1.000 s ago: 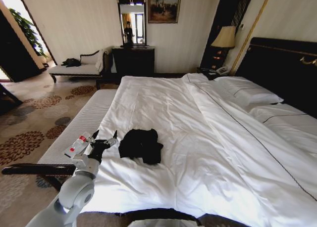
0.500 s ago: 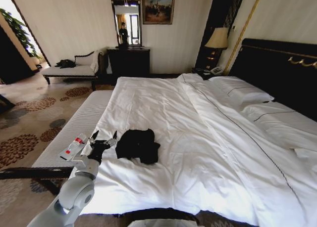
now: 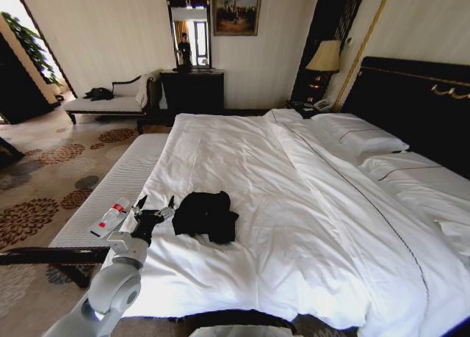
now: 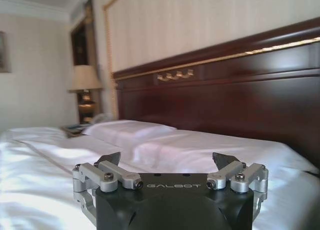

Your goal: Fold the clothes on the bed.

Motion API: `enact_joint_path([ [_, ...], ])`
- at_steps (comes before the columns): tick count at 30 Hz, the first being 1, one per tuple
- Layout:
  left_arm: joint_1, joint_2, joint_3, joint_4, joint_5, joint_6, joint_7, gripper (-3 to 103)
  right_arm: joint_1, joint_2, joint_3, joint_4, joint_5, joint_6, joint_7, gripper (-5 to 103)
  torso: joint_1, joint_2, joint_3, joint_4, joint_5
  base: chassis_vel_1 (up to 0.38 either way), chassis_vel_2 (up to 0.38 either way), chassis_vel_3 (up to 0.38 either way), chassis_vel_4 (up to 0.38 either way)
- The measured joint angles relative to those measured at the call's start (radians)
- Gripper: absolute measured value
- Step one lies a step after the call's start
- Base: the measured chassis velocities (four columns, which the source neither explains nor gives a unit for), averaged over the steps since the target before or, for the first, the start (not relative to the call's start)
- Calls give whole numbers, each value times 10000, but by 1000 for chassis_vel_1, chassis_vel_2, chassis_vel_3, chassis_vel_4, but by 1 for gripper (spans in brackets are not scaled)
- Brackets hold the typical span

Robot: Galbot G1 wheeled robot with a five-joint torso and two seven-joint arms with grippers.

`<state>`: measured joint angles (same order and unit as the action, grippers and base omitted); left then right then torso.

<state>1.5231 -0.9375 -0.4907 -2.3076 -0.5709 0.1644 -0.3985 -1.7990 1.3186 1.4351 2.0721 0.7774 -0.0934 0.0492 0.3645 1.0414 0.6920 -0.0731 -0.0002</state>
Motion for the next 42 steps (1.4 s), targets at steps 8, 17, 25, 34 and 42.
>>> enact_joint_path([
  [8, 171, -34, -98, -57, 64, -20, 31, 100, 421, -96, -1360, 1330, -494, -272, 331, 100, 1, 0, 0, 1, 0, 0, 0, 0, 0],
  [17, 185, -35, -59, -88, 81, -21, 33, 100, 685, -243, -2048, 1548, -1137, -497, 386, 100, 1, 0, 0, 1, 0, 0, 0, 0, 0],
  [25, 159, -72, 63, -55, 144, -21, 32, 100, 554, -160, -2238, 1593, -1462, -411, 368, 100, 0, 0, 0, -1, 1, 0, 0, 0, 0],
  [34, 193, 49, -14, -66, 114, -21, 31, 100, 558, -12, -2595, 1665, -1751, -310, 382, 100, 1, -1, 0, -1, 2, 0, 0, 0, 0],
  [42, 164, 104, -11, -95, 68, -10, 12, 100, 556, 62, -2738, 1730, -1868, -310, 388, 100, 1, 0, 0, 0, 1, 0, 0, 0, 0],
])
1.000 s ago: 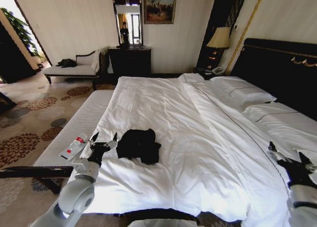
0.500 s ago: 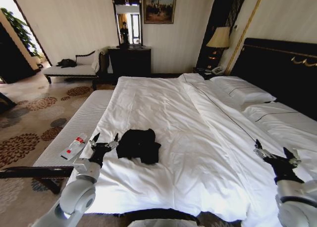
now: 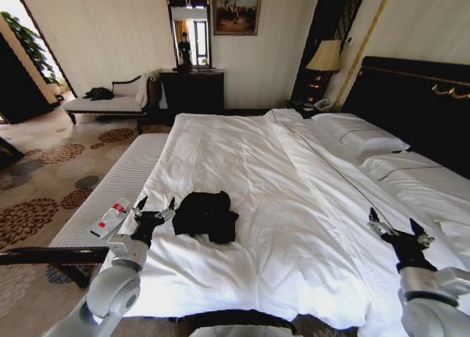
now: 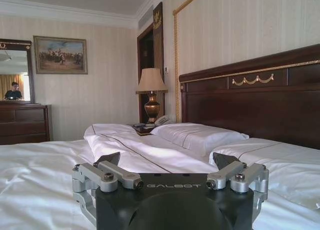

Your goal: Fold the clothes on the bed.

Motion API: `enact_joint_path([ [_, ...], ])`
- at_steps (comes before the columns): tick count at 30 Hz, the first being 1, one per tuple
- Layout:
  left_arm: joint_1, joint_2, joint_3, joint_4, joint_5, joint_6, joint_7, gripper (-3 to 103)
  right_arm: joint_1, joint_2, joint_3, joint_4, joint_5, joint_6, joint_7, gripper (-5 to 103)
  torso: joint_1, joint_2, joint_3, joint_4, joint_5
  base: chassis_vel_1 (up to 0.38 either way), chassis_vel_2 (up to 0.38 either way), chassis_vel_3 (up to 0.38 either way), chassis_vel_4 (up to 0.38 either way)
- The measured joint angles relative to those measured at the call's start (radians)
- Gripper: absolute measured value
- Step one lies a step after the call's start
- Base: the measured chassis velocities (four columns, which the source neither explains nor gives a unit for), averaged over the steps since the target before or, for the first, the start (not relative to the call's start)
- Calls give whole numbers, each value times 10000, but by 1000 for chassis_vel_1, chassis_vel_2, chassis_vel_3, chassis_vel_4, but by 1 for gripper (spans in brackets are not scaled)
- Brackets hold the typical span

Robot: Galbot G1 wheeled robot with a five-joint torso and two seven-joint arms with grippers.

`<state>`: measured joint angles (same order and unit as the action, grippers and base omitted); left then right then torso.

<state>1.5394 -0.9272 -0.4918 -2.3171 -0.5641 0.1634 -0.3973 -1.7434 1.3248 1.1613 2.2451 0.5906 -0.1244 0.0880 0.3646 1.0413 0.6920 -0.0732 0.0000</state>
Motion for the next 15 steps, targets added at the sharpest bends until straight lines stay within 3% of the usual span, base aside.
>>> enact_joint_path([
  [7, 6, -20, 27, -23, 2, 4, -3, 100, -22, -14, -2, 34, -3, 0, 10, 100, 0, 0, 0, 0, 1, 0, 0, 0, 0],
  [15, 14, -18, 66, -67, 5, 14, -14, 100, -55, 56, -99, 50, -82, 20, 52, 100, 0, 0, 0, 0, 2, 90, 79, -112, -84],
])
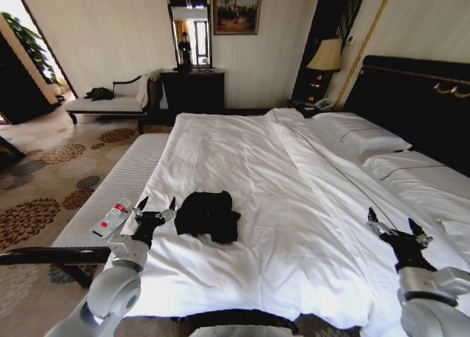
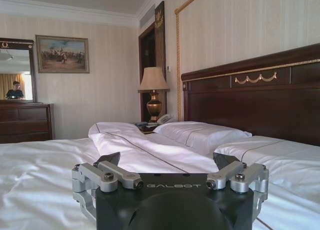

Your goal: Fold the clothes on the bed.

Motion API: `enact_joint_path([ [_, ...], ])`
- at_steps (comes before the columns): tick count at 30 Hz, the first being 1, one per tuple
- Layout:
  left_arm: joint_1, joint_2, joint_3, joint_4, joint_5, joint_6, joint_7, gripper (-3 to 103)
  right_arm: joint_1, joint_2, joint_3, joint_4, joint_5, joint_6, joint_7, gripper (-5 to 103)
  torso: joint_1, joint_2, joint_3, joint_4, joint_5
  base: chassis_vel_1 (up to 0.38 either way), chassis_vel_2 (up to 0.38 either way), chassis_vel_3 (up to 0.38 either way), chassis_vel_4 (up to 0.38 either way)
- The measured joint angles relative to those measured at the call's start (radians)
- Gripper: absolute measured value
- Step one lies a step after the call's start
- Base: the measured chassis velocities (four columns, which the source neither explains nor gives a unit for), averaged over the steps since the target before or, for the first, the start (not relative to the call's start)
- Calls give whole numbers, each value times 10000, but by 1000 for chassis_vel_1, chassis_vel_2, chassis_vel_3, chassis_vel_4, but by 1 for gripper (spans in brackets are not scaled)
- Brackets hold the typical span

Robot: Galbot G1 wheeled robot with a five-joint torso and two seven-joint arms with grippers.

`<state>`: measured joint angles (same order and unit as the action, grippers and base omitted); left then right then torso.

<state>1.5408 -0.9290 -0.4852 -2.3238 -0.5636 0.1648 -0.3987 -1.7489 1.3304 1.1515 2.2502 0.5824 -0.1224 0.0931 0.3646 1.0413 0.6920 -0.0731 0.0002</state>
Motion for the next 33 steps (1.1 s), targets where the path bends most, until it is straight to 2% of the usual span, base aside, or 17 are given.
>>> enact_joint_path([
  [5, 19, 26, -16, -3, 2, 3, -10, 100, 8, 55, -151, 8, -68, 110, 41, 100, 0, 1, -1, 1, -9, 66, 90, -84, -69],
  [6, 22, 32, -18, -4, 2, 3, -16, 100, 14, 66, -183, 8, -102, 346, -119, 100, 0, 1, -1, 1, -8, 22, 61, -47, -30],
  [11, 19, 32, 30, 37, 2, 7, -15, 100, 9, 78, -197, 53, -261, 432, -381, 100, 0, 0, 0, -1, 3, 9, 25, -12, -12],
  [21, -89, 81, 186, 232, -52, 20, -12, 100, -34, 90, -437, -3, -434, 511, -523, 100, -1, 1, -1, 0, -3, -1, 11, 8, -5],
  [24, -104, 233, 204, 317, -463, 39, 37, 100, -78, 87, -528, -14, -486, 484, -499, 100, -3, 2, -1, 0, -2, -49, 77, 63, -61],
  [29, -262, 309, 208, 477, -647, 49, 15, 100, -84, 69, -534, -34, -484, 438, -455, 100, -4, 2, -2, 0, -3, -128, 121, 122, -117],
  [33, -560, 500, 278, 593, -1341, 221, -305, 100, -69, 83, -587, -45, -395, 479, -337, 100, 4, 1, 0, -2, -3, -174, 199, 187, -201],
])
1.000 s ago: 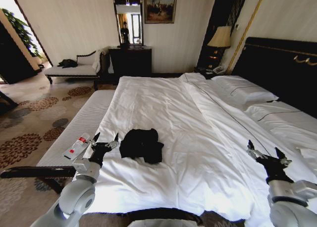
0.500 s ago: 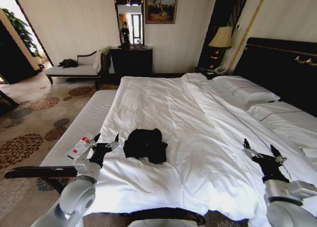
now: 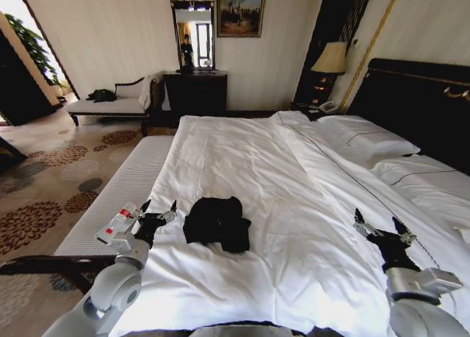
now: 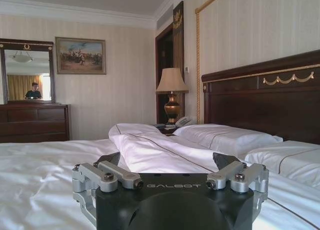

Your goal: Fold the clothes on the bed.

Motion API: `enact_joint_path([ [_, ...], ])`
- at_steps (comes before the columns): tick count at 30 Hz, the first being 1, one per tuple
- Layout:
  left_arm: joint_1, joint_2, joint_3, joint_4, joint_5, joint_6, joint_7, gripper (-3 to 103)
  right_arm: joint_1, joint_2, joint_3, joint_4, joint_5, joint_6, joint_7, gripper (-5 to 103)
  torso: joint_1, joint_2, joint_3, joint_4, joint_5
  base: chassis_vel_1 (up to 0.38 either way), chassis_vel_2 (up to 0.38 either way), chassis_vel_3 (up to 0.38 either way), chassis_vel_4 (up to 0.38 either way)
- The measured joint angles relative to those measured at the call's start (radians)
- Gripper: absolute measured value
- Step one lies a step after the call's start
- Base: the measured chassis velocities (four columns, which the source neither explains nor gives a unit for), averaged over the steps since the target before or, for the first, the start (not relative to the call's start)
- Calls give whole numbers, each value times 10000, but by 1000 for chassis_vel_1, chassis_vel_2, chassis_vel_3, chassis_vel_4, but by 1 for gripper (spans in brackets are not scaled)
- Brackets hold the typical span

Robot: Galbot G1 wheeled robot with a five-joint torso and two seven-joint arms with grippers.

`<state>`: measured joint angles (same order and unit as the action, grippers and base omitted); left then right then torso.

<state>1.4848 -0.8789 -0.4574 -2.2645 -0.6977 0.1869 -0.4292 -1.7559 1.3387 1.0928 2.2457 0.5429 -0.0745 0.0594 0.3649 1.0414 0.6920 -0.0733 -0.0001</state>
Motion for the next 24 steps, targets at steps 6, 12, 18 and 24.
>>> enact_joint_path([
  [6, -180, 303, 155, -41, -902, 378, 75, 100, -3, 23, -53, -30, 26, 5, 67, 100, 2, -8, 2, 0, 4, -55, 63, 57, -68],
  [12, -280, 306, 360, 84, -907, 389, 116, 100, -34, 63, -151, -64, -21, 14, 60, 100, -27, 13, -10, 1, -4, 0, 0, 0, 0],
  [18, -383, 299, 473, 251, -875, 364, 113, 100, -7, 107, -217, -62, -124, -28, 5, 100, 17, -9, 9, 3, 2, 0, 0, 0, 0],
  [24, -431, 298, 557, 351, -881, 359, 107, 100, -32, 138, -189, -33, -192, -47, 6, 100, -16, 6, -5, 1, -2, 0, 0, 0, 0],
])
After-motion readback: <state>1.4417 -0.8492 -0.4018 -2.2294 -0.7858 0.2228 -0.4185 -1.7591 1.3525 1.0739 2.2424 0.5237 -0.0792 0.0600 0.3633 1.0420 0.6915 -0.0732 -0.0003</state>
